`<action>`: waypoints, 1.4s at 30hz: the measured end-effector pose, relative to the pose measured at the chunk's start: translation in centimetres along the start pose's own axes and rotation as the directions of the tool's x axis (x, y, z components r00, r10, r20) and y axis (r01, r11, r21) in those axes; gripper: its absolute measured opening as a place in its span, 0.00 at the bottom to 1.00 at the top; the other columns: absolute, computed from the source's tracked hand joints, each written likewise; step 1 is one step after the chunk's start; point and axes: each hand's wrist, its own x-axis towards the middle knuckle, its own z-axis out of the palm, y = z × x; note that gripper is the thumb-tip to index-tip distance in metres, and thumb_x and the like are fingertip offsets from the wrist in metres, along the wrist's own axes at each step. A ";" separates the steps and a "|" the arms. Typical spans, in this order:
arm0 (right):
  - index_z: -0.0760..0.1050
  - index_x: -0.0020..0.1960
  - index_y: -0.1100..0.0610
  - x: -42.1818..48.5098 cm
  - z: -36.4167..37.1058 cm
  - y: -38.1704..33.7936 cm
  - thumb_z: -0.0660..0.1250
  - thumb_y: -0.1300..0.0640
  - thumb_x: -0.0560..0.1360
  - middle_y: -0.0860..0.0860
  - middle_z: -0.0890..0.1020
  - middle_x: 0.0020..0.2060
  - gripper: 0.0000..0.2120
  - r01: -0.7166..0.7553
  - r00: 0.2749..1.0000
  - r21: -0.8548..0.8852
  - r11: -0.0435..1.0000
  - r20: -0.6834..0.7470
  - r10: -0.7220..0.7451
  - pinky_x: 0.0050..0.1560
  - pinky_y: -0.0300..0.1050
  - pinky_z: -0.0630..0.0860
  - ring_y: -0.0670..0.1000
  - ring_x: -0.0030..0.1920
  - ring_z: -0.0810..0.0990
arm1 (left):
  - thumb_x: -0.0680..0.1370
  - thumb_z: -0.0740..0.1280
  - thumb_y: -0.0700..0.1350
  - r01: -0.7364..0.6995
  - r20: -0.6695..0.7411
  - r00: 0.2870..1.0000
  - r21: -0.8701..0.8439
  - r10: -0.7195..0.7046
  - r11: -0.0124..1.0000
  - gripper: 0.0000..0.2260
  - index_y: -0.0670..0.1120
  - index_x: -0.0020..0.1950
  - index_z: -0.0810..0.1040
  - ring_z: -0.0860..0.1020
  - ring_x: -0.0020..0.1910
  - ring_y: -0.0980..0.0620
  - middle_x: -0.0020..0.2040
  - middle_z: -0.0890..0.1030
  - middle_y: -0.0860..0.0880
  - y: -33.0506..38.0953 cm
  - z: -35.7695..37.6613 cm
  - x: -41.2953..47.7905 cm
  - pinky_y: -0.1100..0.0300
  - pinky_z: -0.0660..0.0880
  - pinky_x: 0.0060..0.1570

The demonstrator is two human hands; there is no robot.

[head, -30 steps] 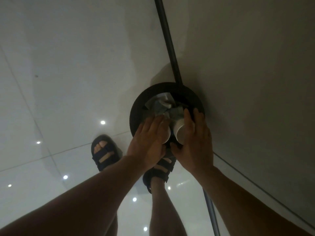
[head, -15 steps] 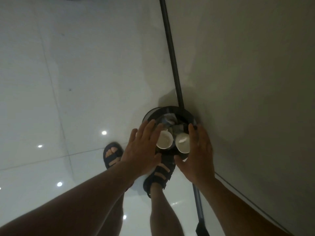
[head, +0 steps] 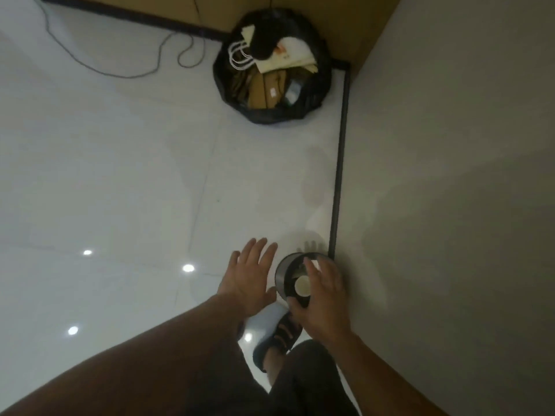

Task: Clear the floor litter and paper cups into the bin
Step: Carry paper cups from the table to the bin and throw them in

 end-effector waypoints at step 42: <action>0.49 0.79 0.46 -54.2 15.8 -49.2 0.62 0.36 0.74 0.50 0.52 0.78 0.40 0.994 -0.040 -0.062 -0.091 0.572 -0.819 0.74 0.52 0.55 0.52 0.78 0.48 | 0.73 0.66 0.60 0.574 -0.078 -0.286 -0.812 -0.955 -0.106 0.39 0.50 0.77 0.51 0.53 0.76 0.46 0.77 0.54 0.47 -9.0 18.5 -83.0 0.48 0.58 0.72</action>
